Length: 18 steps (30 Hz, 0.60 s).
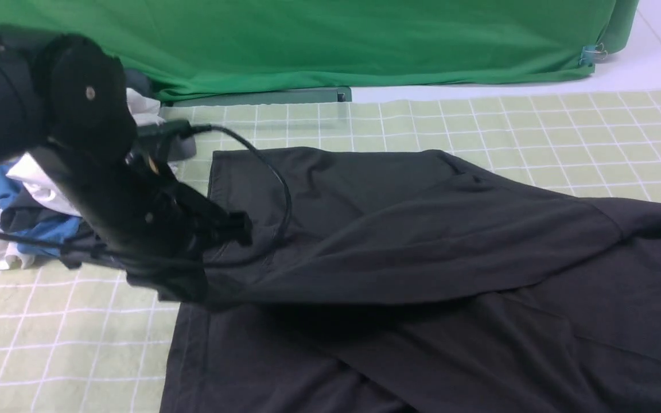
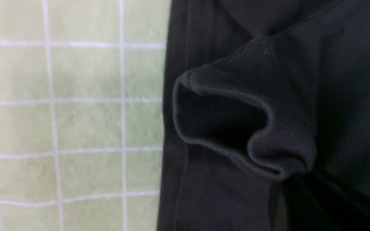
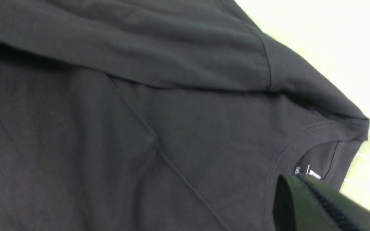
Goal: Fold a long-sleeved shirt over a green coffee tablecloth.
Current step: 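Fold the left side of the dark shirt inward over its body with the left gripper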
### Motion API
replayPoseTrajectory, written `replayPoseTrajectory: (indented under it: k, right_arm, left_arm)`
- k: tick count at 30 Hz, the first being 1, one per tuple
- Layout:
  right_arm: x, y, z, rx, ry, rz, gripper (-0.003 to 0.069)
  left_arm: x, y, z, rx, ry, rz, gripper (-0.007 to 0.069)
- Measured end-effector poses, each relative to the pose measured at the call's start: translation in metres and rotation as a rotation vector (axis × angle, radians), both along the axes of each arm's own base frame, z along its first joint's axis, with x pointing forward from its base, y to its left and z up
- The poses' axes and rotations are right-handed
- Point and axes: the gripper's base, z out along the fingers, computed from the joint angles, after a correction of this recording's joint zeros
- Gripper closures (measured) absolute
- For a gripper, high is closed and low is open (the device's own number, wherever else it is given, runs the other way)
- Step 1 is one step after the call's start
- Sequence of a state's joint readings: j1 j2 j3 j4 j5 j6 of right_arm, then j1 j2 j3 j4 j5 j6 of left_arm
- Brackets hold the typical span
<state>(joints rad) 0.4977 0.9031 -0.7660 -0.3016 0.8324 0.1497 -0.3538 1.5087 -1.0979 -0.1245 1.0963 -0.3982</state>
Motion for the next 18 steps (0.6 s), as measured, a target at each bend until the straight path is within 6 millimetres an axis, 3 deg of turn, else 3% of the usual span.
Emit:
replayPoseTrajectory:
  k: [6, 10, 18]
  right_arm:
    - [0.000, 0.000, 0.000, 0.001, -0.003, 0.001, 0.0662]
    - [0.000, 0.000, 0.000, 0.001, -0.003, 0.001, 0.0662]
    - [0.000, 0.000, 0.000, 0.001, -0.003, 0.001, 0.0649]
  left_arm:
    - [-0.006, -0.003, -0.015, -0.002, 0.004, -0.008, 0.0576]
    - [-0.007, -0.003, -0.016, -0.001, 0.009, -0.005, 0.0508]
    - [-0.015, -0.001, -0.017, 0.028, 0.093, -0.018, 0.0212]
